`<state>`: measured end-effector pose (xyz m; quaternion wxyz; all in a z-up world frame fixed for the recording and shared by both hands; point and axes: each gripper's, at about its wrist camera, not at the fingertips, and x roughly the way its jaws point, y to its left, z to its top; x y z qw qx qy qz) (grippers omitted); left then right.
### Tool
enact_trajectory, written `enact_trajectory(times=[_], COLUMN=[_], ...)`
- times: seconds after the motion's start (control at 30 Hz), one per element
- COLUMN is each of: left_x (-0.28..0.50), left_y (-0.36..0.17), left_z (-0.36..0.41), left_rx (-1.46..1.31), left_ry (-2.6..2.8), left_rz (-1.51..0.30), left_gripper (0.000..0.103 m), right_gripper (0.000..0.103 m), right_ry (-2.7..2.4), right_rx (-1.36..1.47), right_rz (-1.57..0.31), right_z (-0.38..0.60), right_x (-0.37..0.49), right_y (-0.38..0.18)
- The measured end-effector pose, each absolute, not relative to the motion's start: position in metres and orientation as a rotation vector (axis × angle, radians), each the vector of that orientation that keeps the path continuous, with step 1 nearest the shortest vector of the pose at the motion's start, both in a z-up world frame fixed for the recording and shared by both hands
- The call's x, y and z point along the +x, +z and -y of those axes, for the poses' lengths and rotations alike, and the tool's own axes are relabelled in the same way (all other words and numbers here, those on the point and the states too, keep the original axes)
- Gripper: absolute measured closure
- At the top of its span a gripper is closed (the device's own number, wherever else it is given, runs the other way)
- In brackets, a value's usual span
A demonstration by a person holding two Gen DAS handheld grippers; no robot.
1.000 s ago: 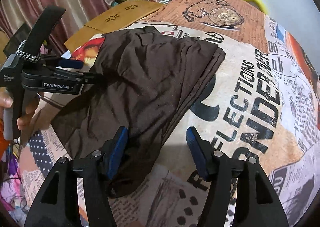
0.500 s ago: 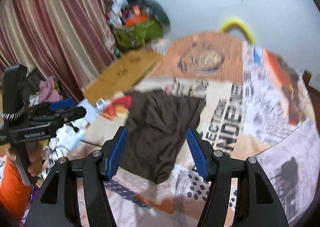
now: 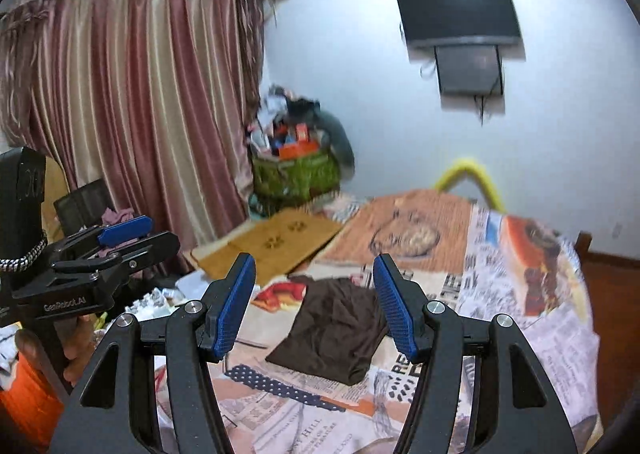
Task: Fold small clothes
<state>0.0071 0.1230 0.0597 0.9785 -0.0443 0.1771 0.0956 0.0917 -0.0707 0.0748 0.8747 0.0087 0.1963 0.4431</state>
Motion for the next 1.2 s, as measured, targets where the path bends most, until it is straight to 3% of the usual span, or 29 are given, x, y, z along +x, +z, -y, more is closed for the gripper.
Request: enact_trajectory(times=[0.17, 0.27, 0.37, 0.57, 1.2], left_x=[-0.019, -0.028, -0.032, -0.040, -0.036], left_y=[0.065, 0.065, 0.064, 0.062, 0.052], left_z=[-0.105, -0.098, -0.095, -0.094, -0.089], left_rx=[-0.070, -0.055, -0.057, -0.059, -0.061], left_ry=[0.206, 0.217, 0.212, 0.219, 0.205], left_rz=[-0.305, -0.290, -0.276, -0.254, -0.273], left_gripper=[0.024, 0.016, 0.009, 0.000, 0.000], right_gripper=[0.042, 0.037, 0.020, 0.001, 0.000], right_ry=[0.921, 0.890, 0.861, 0.799, 0.774], right_rx=[0.039, 0.033, 0.043, 0.044, 0.059], right_rz=[-0.360, -0.343, -0.337, -0.325, -0.345], right_z=[0.081, 0.084, 0.086, 0.093, 0.101], right_x=[0.073, 0.065, 0.063, 0.057, 0.052], right_y=[0.079, 0.078, 0.077, 0.076, 0.072])
